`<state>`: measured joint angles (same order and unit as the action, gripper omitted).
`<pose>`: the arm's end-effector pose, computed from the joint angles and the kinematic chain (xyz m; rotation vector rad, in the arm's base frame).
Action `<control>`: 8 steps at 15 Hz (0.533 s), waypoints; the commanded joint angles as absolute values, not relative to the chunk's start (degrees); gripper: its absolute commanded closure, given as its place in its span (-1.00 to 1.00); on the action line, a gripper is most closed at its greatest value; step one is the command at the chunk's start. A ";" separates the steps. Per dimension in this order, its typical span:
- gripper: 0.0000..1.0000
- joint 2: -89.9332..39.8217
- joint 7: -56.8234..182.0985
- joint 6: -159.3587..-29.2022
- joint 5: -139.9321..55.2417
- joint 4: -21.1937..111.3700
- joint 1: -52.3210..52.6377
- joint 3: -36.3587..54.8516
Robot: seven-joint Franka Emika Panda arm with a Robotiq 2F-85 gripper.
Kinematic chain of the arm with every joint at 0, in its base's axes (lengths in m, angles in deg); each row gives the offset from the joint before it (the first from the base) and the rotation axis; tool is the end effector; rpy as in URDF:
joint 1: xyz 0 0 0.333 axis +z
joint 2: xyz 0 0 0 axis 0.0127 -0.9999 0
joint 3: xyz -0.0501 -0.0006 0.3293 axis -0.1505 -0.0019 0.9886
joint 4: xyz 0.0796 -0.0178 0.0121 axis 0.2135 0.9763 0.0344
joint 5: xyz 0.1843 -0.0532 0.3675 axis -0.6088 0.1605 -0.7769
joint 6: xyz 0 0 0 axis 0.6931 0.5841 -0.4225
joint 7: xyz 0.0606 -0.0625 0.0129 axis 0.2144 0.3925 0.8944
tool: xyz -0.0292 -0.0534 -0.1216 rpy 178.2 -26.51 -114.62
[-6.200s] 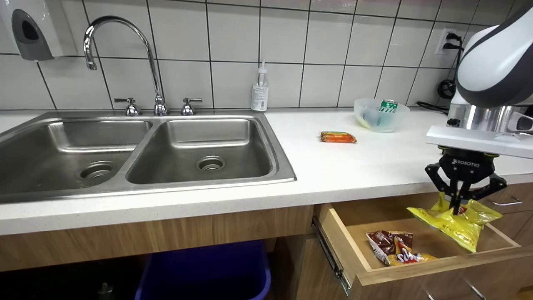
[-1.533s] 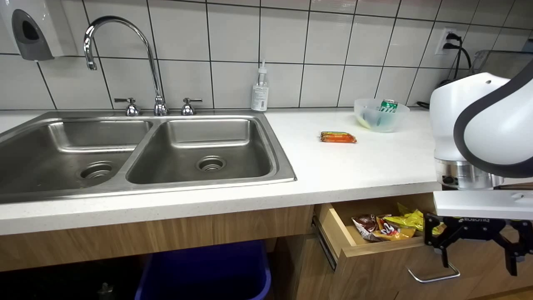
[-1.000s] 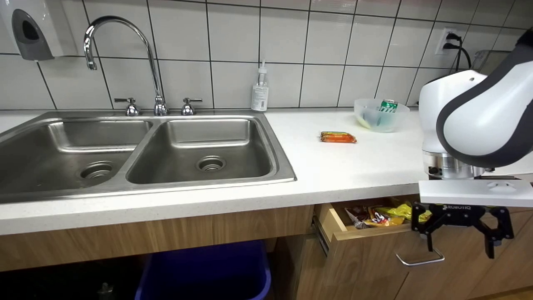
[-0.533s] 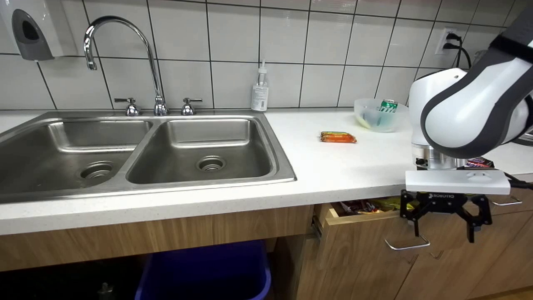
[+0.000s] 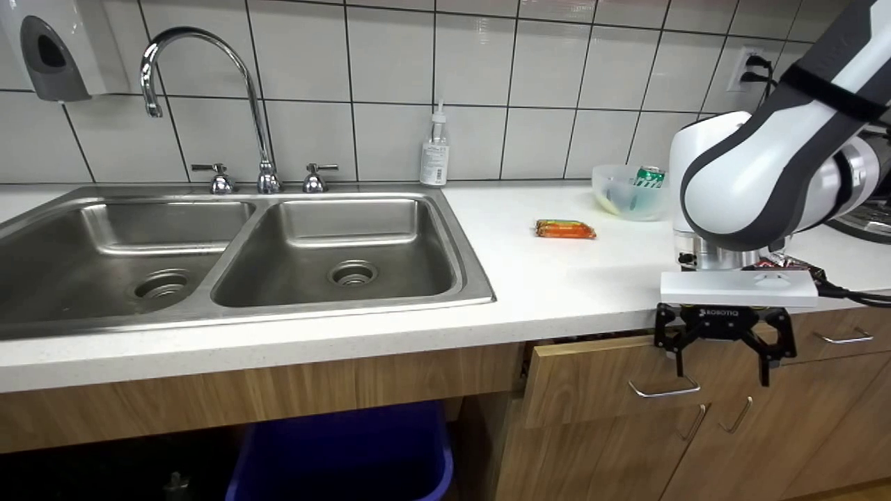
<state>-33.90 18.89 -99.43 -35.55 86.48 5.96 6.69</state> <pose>0.4774 -0.0084 0.0932 2.6880 -0.9657 -0.3635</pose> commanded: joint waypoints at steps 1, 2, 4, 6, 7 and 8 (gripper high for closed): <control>-1.00 -38.43 20.40 -98.37 -37.62 80.06 5.37 6.38; -1.00 -38.39 20.87 -97.94 -37.90 79.83 5.27 6.41; -1.00 -37.81 22.76 -96.75 -38.45 79.79 4.99 6.53; -1.00 -37.14 25.90 -94.91 -39.00 79.76 4.46 6.92; -1.00 -36.69 28.53 -93.50 -39.59 79.74 3.86 7.34; -1.00 -36.38 31.48 -92.20 -40.77 79.58 3.12 7.91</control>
